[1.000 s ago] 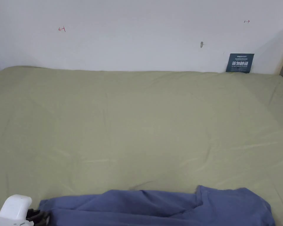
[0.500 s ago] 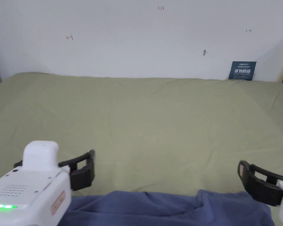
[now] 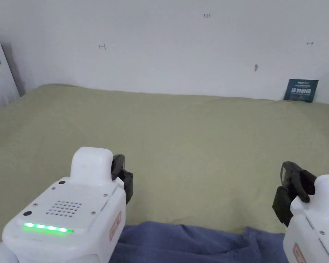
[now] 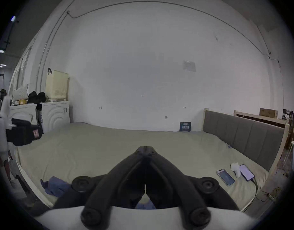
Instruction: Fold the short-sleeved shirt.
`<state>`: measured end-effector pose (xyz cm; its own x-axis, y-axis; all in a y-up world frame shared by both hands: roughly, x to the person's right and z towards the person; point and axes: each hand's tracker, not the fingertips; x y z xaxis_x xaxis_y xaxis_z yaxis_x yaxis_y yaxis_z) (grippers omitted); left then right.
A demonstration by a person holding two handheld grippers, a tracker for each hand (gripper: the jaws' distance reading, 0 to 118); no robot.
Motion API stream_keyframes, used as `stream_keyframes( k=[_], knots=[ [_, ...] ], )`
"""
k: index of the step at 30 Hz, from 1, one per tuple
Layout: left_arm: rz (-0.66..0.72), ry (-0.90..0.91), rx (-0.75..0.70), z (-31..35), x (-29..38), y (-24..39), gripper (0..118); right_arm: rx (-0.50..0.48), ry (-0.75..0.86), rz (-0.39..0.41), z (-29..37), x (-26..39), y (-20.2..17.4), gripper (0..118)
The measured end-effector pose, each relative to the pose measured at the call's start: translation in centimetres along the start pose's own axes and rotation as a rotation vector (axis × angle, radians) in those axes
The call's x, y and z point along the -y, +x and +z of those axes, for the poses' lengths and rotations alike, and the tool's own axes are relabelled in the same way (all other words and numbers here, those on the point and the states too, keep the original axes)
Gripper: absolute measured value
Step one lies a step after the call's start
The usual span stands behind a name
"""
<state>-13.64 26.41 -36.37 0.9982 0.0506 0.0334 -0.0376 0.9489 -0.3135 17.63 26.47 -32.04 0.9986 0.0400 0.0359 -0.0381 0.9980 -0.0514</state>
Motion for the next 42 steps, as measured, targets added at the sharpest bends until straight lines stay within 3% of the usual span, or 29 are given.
stream_keyframes(
  k=[4, 6, 8, 10, 14, 15, 16, 17, 18, 19, 23, 31, 37, 38, 39, 40, 42],
  knots=[
    [0.126, -0.302, 0.075, -3.4, 1.0, -7.8, 0, 0.039, 0.047, 0.045, 0.9, -0.5, -1.0, 1],
    [0.255, -0.470, 0.085, -5.9, 2.9, -12.1, 0, 0.035, 0.064, 0.051, 1.3, -0.9, -1.3, 1],
    [0.410, -0.569, 0.103, -8.0, 5.5, -16.1, 0, 0.032, 0.073, 0.054, 1.7, -1.0, -1.7, 1],
    [0.488, -0.655, 0.087, -10.0, 7.8, -19.1, 0, 0.026, 0.074, 0.060, 1.9, -1.1, -2.1, 1],
    [0.587, -0.750, 0.189, -12.8, 11.0, -22.7, 1, 0.004, 0.040, 0.041, 2.0, -0.8, -2.4, 1],
    [0.611, -0.756, 0.205, -12.2, 11.4, -22.1, 14, 0.008, 0.036, 0.045, 1.9, -0.6, -2.5, 1],
    [0.646, -0.768, 0.241, -12.6, 11.9, -22.6, 44, 0.007, 0.032, 0.047, 1.9, -0.5, -2.6, 1],
    [0.693, -0.783, 0.319, -13.3, 12.5, -22.9, 94, 0.012, 0.023, 0.047, 1.7, -0.4, -2.6, 1],
    [0.737, -0.818, 0.380, -13.9, 13.1, -23.0, 116, 0.011, 0.015, 0.044, 1.5, -0.3, -2.5, 1],
    [0.782, -0.869, 0.447, -13.9, 13.4, -22.7, 118, 0.008, 0.006, 0.043, 1.3, -0.2, -2.4, 1],
    [0.757, -0.856, 0.384, -14.7, 14.3, -22.2, 118, 0.021, -0.010, 0.040, 1.0, 0.0, -2.1, 1],
    [0.862, -0.839, 0.541, -16.5, 15.8, -21.6, 118, 0.037, -0.037, 0.032, 0.6, 0.5, -1.7, 1],
    [0.742, -0.861, 0.494, -16.8, 14.8, -20.3, 115, 0.026, -0.056, 0.009, 1.1, 0.6, -1.3, 1],
    [0.711, -0.867, 0.493, -16.5, 14.5, -20.4, 97, 0.029, -0.055, 0.009, 1.3, 0.6, -1.2, 1],
    [0.702, -0.868, 0.481, -16.4, 14.3, -20.4, 61, 0.030, -0.054, 0.008, 1.4, 0.6, -1.0, 1],
    [0.692, -0.881, 0.443, -16.5, 14.4, -20.4, 6, 0.030, -0.054, 0.004, 1.5, 0.5, -0.9, 1],
    [0.697, -0.881, 0.414, -16.4, 14.5, -20.9, 6, 0.032, -0.050, -0.005, 1.9, 0.3, -0.4, 1]
  ],
)
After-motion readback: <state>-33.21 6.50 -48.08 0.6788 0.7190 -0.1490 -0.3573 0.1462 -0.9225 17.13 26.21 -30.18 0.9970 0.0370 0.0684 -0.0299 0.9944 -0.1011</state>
